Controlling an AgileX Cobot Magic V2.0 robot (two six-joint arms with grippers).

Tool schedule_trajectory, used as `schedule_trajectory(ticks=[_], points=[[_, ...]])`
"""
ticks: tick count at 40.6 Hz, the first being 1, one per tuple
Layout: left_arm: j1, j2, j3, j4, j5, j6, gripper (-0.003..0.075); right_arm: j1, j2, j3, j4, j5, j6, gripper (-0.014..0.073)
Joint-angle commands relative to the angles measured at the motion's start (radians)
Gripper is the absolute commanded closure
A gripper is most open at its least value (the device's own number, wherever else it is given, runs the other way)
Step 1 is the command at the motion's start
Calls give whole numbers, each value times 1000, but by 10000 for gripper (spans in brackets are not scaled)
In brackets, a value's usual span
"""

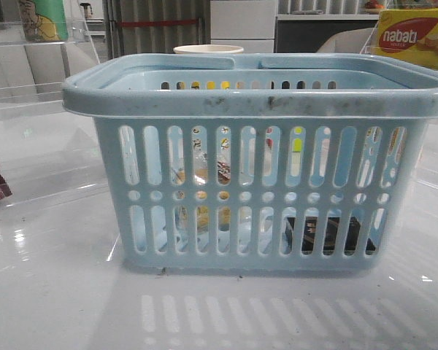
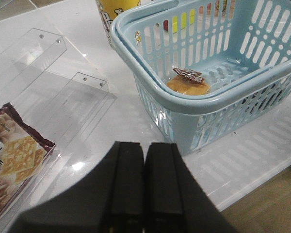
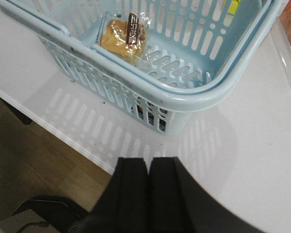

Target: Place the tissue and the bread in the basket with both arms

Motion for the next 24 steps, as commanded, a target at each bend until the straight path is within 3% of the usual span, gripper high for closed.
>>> schedule_trajectory(ticks=[1,10,17,24], points=[[-8,1,-25,-13,-82,-9,627,-9,0,-25,14,-62,2,566],[-10,-17,-24,-17,-83,-9,627,-9,0,-25,14,-62,2,566],[100,-88,0,-23,-91,-1,627,-9,0,-25,14,-62,2,566],[260,-240,220,-23,-398,-1,627,-9,0,-25,14,-62,2,566]])
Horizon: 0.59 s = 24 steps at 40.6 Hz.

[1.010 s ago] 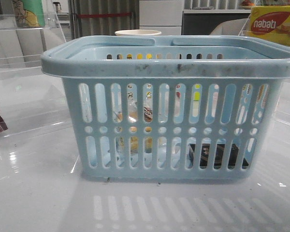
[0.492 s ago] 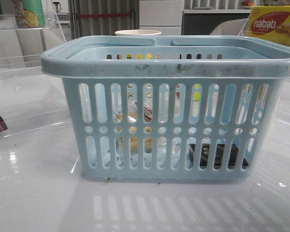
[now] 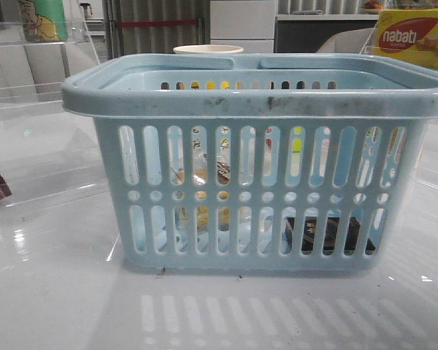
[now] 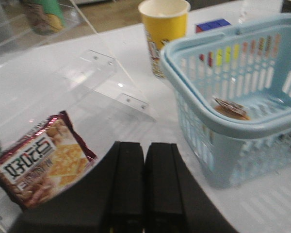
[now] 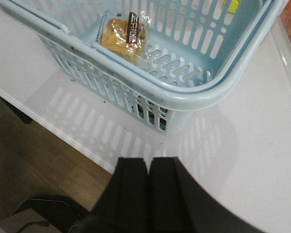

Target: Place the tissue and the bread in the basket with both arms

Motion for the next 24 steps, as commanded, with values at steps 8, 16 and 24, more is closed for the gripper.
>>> schedule_trajectory(ticks=[8,16,24], points=[[174,-264,378,-11,-477,-1,627,-9,1,-25,13,-63,2,566],[215,-399,568,-21,-579,-1,627,-9,1,-25,13,-63,2,566],[217,-432,641,-28,-668,-1,627,-9,1,-25,13,-63,2,566]])
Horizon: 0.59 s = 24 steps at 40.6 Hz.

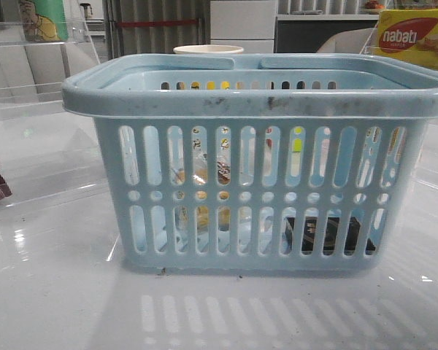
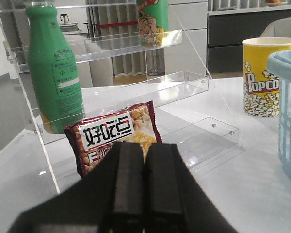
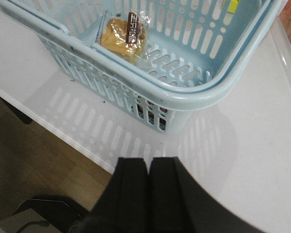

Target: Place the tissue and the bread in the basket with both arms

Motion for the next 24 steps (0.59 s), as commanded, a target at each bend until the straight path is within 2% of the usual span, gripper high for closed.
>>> schedule_trajectory(ticks=[1,24], points=[[3,-19,4,-15,-131,-3,627,-6,1,-25,13,-65,0,566],[-21,-17,4,-15,-133,-3,627,-6,2,-25,13,-64,0,566]])
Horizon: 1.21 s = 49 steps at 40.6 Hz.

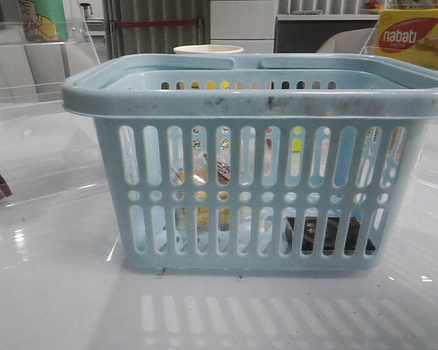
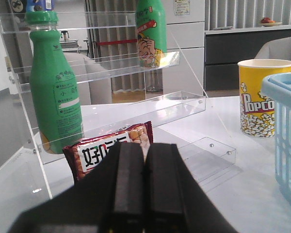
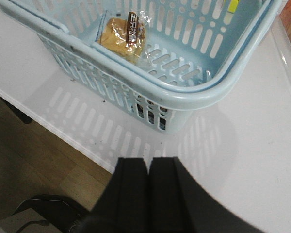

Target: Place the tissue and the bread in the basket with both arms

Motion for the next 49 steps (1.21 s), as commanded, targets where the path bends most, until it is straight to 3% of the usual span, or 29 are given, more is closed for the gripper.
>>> schedule_trajectory(ticks=[1,27,33,39,49], points=[[-7,-17,4,-9,-90,-3,627,-6,2,-25,13,-66,0,566],[-7,-17,4,-9,-90,-3,627,-34,-27,-13,13,-80,-3,566],[-7,-17,4,-9,-90,-3,627,-171,-131,87,10,-260,-3,566],[-7,-17,4,-9,-88,-3,627,-279,-252,266,0,-568,-3,566],[-7,-17,4,-9,-88,-3,627,-322,-489,636,0,-925,-3,566]])
